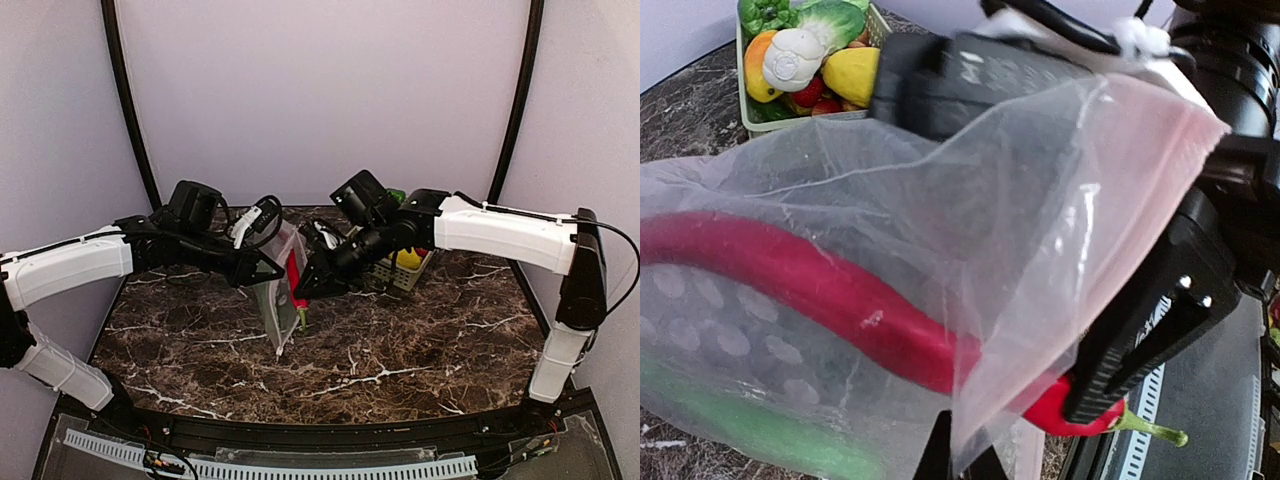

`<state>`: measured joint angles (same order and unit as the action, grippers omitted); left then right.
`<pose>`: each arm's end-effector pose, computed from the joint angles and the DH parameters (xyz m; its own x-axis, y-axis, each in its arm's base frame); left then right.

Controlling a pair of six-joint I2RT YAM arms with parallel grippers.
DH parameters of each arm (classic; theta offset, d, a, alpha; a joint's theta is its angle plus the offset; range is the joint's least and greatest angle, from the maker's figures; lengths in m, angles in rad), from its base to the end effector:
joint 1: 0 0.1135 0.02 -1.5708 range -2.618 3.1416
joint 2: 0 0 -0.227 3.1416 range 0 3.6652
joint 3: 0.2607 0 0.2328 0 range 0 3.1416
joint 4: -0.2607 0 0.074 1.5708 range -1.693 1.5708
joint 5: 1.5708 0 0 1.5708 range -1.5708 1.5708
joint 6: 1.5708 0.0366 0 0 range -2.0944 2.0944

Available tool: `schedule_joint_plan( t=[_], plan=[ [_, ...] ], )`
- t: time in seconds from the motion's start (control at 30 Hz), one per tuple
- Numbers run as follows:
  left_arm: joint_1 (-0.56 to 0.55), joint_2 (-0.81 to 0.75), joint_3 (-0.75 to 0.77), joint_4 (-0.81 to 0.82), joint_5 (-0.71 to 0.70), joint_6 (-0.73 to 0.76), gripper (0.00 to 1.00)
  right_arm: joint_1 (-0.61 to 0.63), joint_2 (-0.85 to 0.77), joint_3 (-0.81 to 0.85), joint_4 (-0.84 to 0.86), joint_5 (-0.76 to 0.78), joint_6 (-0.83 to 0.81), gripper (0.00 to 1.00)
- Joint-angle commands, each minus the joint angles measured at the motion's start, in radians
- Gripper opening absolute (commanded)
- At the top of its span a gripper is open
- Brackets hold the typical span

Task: Place the food in the zip-top bag and seal the zipper
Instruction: Place the fake vegetable in the zipper food storage bag.

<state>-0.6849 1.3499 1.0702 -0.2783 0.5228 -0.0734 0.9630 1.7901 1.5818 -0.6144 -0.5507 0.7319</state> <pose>0.2151 -0.1993 0.2746 -0.4732 0.3045 -0.8266 0.8437 0.4265 -0.3259 0.1975 0.3175 0.2702 -0.9147 -0.3177 -0.2497 -0.3919 0.5468 0.7399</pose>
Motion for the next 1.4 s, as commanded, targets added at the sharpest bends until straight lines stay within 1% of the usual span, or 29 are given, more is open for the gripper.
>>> schedule_joint_plan(
  t=[0.0, 0.13, 0.27, 0.43, 0.5, 0.63, 0.7, 0.83, 1.03, 1.17, 1.27, 1.37],
  plan=[
    [-0.017, -0.010, 0.004, -0.018, 0.022, 0.030, 0.01, -0.007, 0.046, 0.096, -0.046, 0.106, -0.050, 0.13],
    [-0.017, -0.010, 0.002, -0.016, 0.023, 0.020, 0.01, -0.007, 0.064, 0.125, -0.067, 0.192, -0.045, 0.13],
    [-0.018, -0.010, -0.007, 0.006, 0.029, 0.002, 0.01, -0.002, 0.060, 0.118, -0.063, 0.288, -0.041, 0.14],
    [-0.017, -0.003, -0.013, 0.023, 0.032, -0.019, 0.01, 0.021, 0.072, 0.119, -0.051, 0.363, -0.043, 0.15],
    [-0.018, 0.001, -0.015, 0.029, 0.033, -0.031, 0.01, 0.029, 0.078, 0.117, -0.051, 0.394, -0.045, 0.18],
    [-0.014, 0.008, -0.014, 0.032, 0.030, -0.047, 0.01, 0.035, 0.074, 0.108, -0.050, 0.429, -0.043, 0.28],
    [-0.006, 0.009, -0.015, 0.038, 0.038, -0.060, 0.01, 0.038, 0.069, 0.104, -0.051, 0.437, -0.045, 0.35],
    [0.030, 0.007, -0.026, 0.071, 0.079, -0.098, 0.01, 0.042, 0.051, 0.091, -0.050, 0.439, -0.047, 0.42],
    [0.057, 0.006, -0.025, 0.068, 0.062, -0.110, 0.01, 0.053, 0.005, 0.072, -0.038, 0.408, -0.066, 0.46],
    [0.064, 0.005, -0.025, 0.063, 0.043, -0.114, 0.01, 0.071, -0.040, 0.055, -0.004, 0.377, -0.107, 0.49],
    [0.070, 0.003, -0.026, 0.059, 0.028, -0.111, 0.01, 0.096, -0.089, 0.034, 0.027, 0.367, -0.167, 0.49],
    [0.078, -0.002, -0.027, 0.058, 0.015, -0.111, 0.01, 0.102, -0.167, -0.003, 0.047, 0.364, -0.193, 0.52]
  ],
)
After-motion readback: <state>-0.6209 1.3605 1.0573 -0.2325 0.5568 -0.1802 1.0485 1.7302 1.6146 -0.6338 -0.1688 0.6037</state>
